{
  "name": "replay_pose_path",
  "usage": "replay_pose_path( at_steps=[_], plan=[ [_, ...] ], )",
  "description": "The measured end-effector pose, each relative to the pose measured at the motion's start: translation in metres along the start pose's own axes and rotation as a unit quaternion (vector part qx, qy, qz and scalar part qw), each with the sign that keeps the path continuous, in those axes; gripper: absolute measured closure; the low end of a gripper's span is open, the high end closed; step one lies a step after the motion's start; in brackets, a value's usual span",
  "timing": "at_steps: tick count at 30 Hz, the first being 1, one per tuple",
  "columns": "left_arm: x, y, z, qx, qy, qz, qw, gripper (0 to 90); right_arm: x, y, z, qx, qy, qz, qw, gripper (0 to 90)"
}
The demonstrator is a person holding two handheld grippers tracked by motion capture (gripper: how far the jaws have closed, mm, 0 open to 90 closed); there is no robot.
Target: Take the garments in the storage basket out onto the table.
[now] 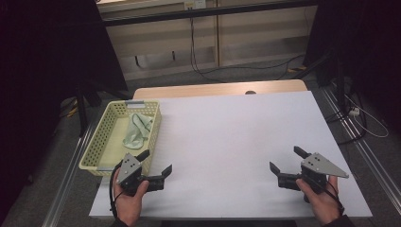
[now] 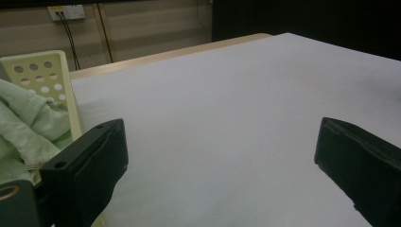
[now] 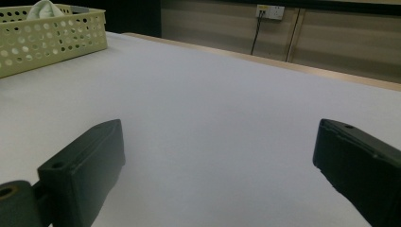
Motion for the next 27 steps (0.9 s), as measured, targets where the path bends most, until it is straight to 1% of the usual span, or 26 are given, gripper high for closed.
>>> replay_pose_path(
  at_steps=[2,4,5,7,8,10,11,12,14,15,16,17,22,23,25,26,27],
  plan=[
    [0.001,0.0,0.0,-0.002,0.0,0.005,1.0,3.4,0.0,0.0,0.0,0.0,0.001,0.0,1.0,2.1],
    [0.001,-0.001,0.0,-0.003,0.004,0.008,1.0,3.4,0.0,0.0,0.0,0.0,0.001,0.001,1.0,2.1],
    [0.002,-0.001,0.001,-0.004,0.008,0.014,0.9999,3.8,0.0,0.001,0.0,0.003,0.0,0.002,1.0,2.1],
    [0.003,-0.001,0.002,-0.004,0.009,0.015,0.9998,4.0,0.0,0.002,0.001,0.003,0.0,0.003,1.0,2.1],
    [0.004,-0.002,0.006,0.003,0.008,0.021,0.9998,4.0,-0.001,0.002,0.001,0.004,0.0,0.004,1.0,2.1],
    [0.004,-0.002,0.009,0.007,0.004,0.029,0.9995,4.0,0.0,0.003,0.001,0.005,-0.001,0.004,1.0,2.1],
    [0.004,-0.002,0.009,0.007,0.004,0.029,0.9995,4.1,0.0,0.003,0.001,0.005,-0.001,0.004,1.0,2.1],
    [0.006,-0.003,0.013,0.016,0.007,0.035,0.9993,4.1,0.0,0.003,0.001,0.005,-0.001,0.004,1.0,2.1],
    [0.007,-0.003,0.014,0.017,0.008,0.035,0.9992,4.1,0.0,0.003,0.001,0.005,-0.002,0.005,1.0,2.0],
    [0.008,-0.003,0.015,0.015,0.003,0.033,0.9993,4.1,0.0,0.003,0.001,0.005,-0.002,0.005,1.0,2.0],
    [0.008,-0.003,0.016,0.012,0.004,0.035,0.9993,4.1,0.0,0.004,0.001,0.006,-0.003,0.006,1.0,2.1],
    [0.01,-0.003,0.018,0.012,0.009,0.035,0.9993,4.1,0.0,0.005,0.002,0.006,-0.003,0.006,1.0,2.1],
    [0.013,-0.002,0.021,0.009,0.003,0.036,0.9993,4.3,-0.001,0.005,0.002,0.008,-0.003,0.007,0.9999,2.0],
    [0.013,-0.002,0.023,0.01,0.007,0.036,0.9993,4.3,-0.001,0.005,0.002,0.008,-0.003,0.007,0.9999,2.0],
    [0.015,-0.001,0.026,0.013,0.004,0.04,0.9991,4.7,-0.001,0.005,0.002,0.008,-0.002,0.007,0.9999,2.0],
    [0.016,0.0,0.029,0.011,-0.001,0.041,0.9991,4.7,-0.001,0.005,0.002,0.008,-0.003,0.008,0.9999,2.0],
    [0.016,0.0,0.029,0.011,-0.001,0.041,0.9991,4.7,-0.001,0.005,0.002,0.008,-0.003,0.008,0.9999,2.0]
  ],
)
Point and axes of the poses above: each handheld gripper's, and its own axes: y roughly forward along the jaws, x roughly out of its top, z roughly to its left, the point moved 6 cm from there along y, roughly forward along the jaws, and after that the axes turned 15 degrees about x, right-handed, at the moved point
